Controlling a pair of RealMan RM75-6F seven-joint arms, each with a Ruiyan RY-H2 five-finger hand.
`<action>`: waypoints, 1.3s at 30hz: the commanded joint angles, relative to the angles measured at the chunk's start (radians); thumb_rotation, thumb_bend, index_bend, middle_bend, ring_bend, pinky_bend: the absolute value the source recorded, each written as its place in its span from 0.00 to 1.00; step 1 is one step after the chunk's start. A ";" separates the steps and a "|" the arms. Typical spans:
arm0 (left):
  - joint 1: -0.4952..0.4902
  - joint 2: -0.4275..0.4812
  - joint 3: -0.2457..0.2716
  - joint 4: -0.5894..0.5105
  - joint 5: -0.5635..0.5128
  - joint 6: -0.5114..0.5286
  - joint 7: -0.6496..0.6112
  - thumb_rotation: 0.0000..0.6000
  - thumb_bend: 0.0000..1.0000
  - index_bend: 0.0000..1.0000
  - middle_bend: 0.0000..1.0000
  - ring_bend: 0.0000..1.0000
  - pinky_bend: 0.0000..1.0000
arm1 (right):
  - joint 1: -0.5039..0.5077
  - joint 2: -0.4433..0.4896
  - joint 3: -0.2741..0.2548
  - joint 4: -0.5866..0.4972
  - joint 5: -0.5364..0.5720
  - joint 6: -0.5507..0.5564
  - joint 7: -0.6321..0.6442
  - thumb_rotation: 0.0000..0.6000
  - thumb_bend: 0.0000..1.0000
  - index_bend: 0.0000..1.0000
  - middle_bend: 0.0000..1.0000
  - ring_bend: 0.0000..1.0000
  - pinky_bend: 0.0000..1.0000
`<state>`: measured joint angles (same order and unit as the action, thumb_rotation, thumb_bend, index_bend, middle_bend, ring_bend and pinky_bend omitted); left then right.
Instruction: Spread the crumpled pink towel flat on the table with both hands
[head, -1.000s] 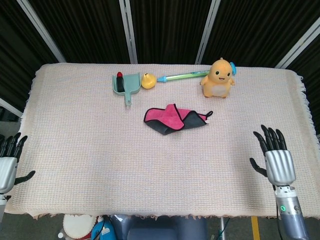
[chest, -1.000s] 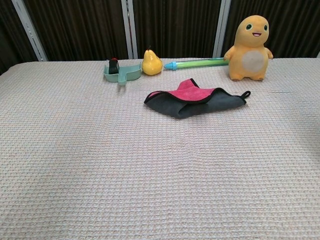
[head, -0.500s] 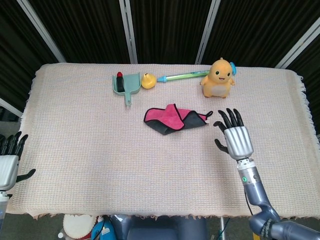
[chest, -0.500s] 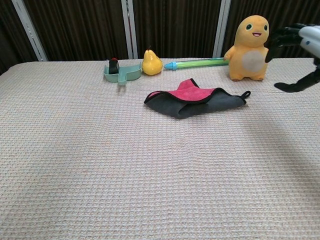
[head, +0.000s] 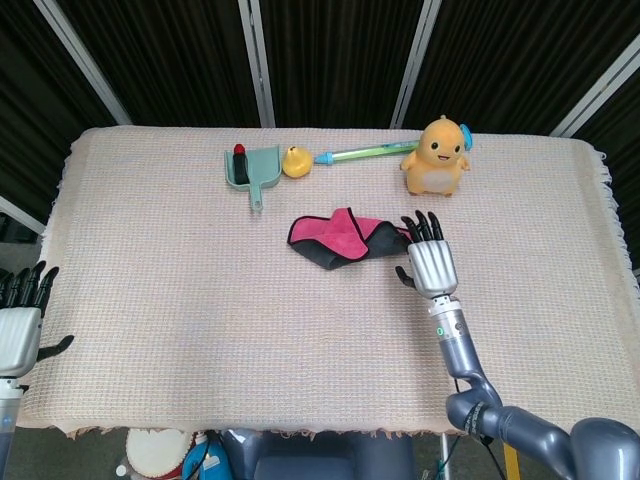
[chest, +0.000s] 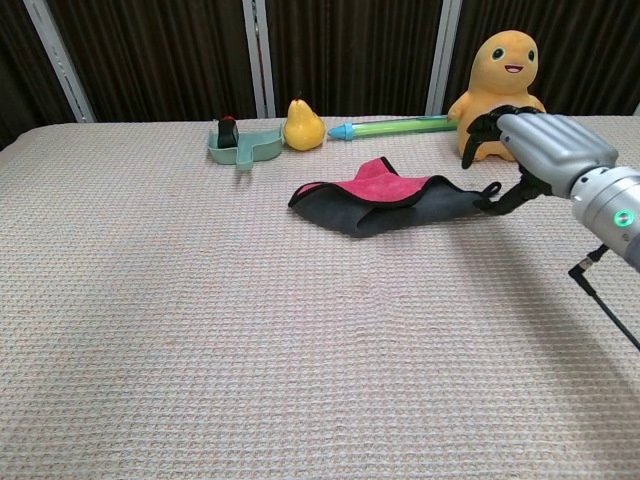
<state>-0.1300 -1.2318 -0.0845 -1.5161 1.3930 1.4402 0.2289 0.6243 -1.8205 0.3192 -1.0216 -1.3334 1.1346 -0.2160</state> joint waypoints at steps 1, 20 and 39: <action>-0.001 -0.004 -0.001 0.006 -0.004 -0.003 0.001 1.00 0.00 0.00 0.00 0.00 0.00 | 0.041 -0.061 0.011 0.078 0.015 -0.020 0.050 1.00 0.30 0.40 0.18 0.04 0.04; -0.006 -0.022 0.003 0.027 -0.004 -0.009 -0.005 1.00 0.00 0.00 0.00 0.00 0.00 | 0.129 -0.252 0.032 0.321 0.016 0.029 0.193 1.00 0.30 0.48 0.21 0.05 0.04; -0.006 -0.022 0.010 0.016 0.007 -0.001 -0.001 1.00 0.00 0.00 0.00 0.00 0.00 | 0.152 -0.321 0.021 0.408 0.014 0.056 0.241 1.00 0.30 0.48 0.21 0.05 0.04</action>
<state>-0.1356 -1.2541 -0.0747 -1.4999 1.4000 1.4392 0.2282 0.7744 -2.1381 0.3396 -0.6176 -1.3218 1.1925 0.0242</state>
